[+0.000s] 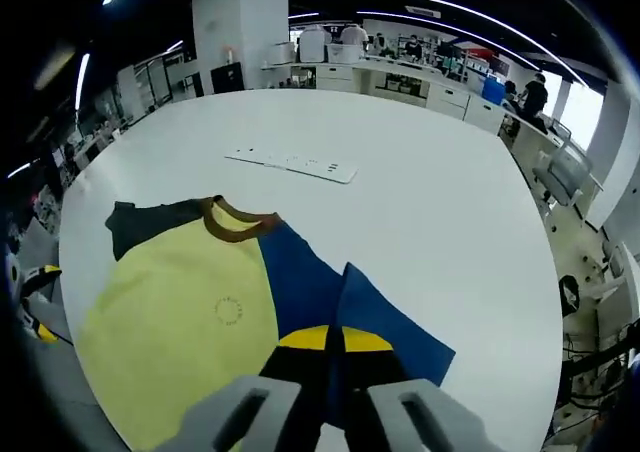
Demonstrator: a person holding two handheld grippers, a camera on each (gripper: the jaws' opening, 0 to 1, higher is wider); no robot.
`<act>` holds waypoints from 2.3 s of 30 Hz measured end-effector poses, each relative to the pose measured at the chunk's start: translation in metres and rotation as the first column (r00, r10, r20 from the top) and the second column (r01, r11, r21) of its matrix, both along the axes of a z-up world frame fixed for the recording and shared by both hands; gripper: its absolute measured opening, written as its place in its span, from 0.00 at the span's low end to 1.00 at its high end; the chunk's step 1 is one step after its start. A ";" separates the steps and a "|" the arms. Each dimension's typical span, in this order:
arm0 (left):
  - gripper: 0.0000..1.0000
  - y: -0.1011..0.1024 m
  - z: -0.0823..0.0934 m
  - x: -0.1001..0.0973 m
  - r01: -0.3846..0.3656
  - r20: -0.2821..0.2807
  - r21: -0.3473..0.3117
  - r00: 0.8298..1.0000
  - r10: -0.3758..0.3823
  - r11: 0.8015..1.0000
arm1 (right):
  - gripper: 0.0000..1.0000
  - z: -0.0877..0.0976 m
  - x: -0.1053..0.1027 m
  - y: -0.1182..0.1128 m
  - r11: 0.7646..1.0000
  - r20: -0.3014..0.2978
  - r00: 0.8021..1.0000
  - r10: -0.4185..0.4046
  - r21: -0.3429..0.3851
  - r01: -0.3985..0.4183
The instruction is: Fold the garment on the visible template until the final outline fits inside the template.
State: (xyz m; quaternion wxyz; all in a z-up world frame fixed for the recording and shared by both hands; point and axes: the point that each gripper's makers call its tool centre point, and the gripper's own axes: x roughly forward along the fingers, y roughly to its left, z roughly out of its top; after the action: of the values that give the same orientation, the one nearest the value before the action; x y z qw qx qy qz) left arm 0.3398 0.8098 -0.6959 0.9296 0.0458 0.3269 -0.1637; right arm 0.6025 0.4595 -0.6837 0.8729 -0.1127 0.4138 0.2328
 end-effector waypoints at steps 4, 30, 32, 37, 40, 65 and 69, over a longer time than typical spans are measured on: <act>0.89 0.000 0.001 0.001 0.001 0.007 0.000 1.000 -0.001 1.000 | 0.00 0.005 0.001 0.012 0.999 0.006 0.999 0.032 0.005 -0.032; 0.88 0.000 0.001 0.003 0.006 0.007 -0.011 1.000 -0.006 1.000 | 0.00 0.020 0.001 0.089 0.990 0.006 0.991 0.131 0.057 -0.131; 0.88 0.000 0.000 0.004 0.008 0.006 -0.009 1.000 -0.008 1.000 | 0.00 0.019 0.000 0.097 0.988 0.004 0.990 0.138 0.069 -0.138; 0.88 0.000 0.000 0.005 0.001 0.011 -0.016 1.000 -0.001 1.000 | 0.00 0.021 0.001 0.118 0.983 0.004 0.989 0.145 0.111 -0.145; 0.87 0.000 0.000 0.005 0.002 0.009 -0.019 1.000 -0.002 1.000 | 0.00 0.021 0.002 0.132 0.979 0.001 0.987 0.161 0.128 -0.160; 0.87 0.005 -0.004 0.000 -0.015 -0.004 -0.025 1.000 0.015 1.000 | 0.00 0.023 -0.012 0.198 0.950 0.017 0.964 0.265 0.165 -0.264; 0.87 0.007 -0.005 -0.001 -0.019 -0.006 -0.022 1.000 0.019 1.000 | 0.00 0.024 -0.016 0.207 0.946 0.016 0.963 0.270 0.181 -0.269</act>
State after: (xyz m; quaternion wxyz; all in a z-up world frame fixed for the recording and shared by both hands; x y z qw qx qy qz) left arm 0.3388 0.8170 -0.7009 0.9306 0.0318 0.3284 -0.1585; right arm 0.5867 0.6664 -0.6593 0.8375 -0.0869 0.3756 0.3872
